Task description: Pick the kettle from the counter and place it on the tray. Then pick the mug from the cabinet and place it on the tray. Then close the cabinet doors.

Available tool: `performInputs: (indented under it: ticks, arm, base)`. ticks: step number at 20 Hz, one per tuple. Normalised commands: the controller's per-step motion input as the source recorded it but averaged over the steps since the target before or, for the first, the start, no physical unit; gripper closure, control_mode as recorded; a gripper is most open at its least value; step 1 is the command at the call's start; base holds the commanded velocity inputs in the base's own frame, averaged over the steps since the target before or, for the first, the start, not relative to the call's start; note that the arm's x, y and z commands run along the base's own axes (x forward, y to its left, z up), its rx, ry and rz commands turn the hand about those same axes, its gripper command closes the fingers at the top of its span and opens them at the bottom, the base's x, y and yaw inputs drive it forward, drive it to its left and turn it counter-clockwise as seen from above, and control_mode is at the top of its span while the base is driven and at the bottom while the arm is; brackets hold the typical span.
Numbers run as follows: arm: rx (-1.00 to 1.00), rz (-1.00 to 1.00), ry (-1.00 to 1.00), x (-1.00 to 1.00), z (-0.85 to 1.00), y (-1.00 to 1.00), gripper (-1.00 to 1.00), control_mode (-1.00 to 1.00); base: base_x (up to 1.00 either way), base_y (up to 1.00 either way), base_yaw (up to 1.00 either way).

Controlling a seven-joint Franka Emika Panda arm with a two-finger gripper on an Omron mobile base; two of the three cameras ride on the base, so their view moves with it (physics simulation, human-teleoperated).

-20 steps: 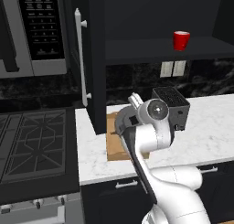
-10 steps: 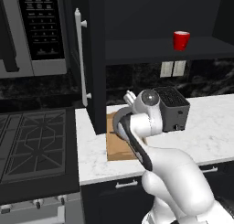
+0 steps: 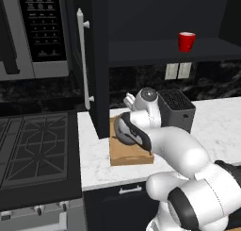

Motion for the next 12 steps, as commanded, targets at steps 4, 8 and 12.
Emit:
performInputs:
  ticks: [4, 8, 12]
  arm:
    - [0.00, 0.02, 0.00, 0.40, -0.24, 0.00, 1.00, -1.00]
    - [0.00, 0.02, 0.00, 0.49, -0.05, 0.00, 1.00, -1.00]
    - [0.00, 0.02, 0.00, 0.45, -0.01, 0.00, 1.00, -1.00]
  base:
    - [0.00, 0.00, 0.00]
    - [0.00, 0.00, 0.00]
    - [0.00, 0.00, 0.00]
